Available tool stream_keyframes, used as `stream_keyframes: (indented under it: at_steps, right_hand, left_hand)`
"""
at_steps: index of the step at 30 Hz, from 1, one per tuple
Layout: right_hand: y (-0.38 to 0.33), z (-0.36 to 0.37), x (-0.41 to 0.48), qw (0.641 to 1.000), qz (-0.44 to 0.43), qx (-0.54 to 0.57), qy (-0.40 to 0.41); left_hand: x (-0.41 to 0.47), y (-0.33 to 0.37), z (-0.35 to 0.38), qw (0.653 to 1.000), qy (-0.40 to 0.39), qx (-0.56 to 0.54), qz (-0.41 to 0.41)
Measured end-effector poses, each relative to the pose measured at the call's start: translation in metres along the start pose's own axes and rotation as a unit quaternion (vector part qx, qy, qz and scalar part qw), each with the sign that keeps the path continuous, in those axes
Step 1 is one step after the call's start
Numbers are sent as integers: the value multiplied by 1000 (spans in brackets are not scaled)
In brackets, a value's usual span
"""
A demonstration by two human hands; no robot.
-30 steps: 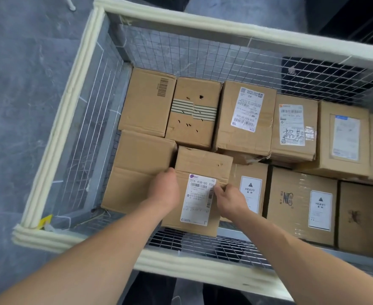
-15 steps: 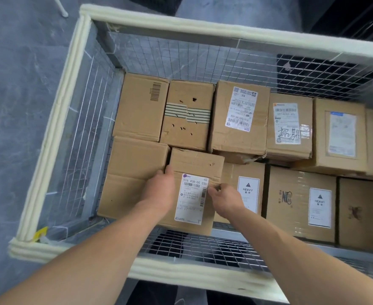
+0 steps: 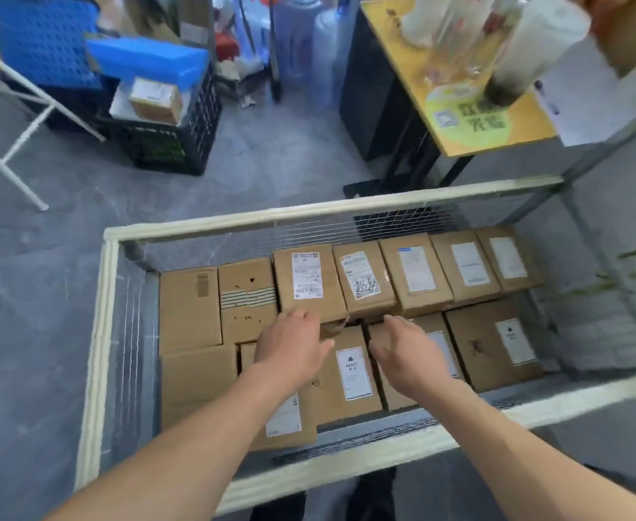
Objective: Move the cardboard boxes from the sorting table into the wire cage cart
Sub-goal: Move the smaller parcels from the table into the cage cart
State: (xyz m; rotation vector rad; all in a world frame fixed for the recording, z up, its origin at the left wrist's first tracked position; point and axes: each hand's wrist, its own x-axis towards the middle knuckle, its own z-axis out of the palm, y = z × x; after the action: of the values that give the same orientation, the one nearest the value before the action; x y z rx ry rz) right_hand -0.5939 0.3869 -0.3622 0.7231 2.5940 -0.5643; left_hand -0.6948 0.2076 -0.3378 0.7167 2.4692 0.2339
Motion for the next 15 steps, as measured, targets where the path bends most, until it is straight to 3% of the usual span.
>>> stream_keyframes:
  at_steps: [7, 15]
  right_hand:
    - [49, -113, -78, 987, 71, -22, 141]
    - [151, -182, -204, 951, 191, -3, 244]
  left_hand:
    - [-10, 118, -66, 982, 55, 26, 181]
    - [-64, 281, -71, 925, 85, 81, 362]
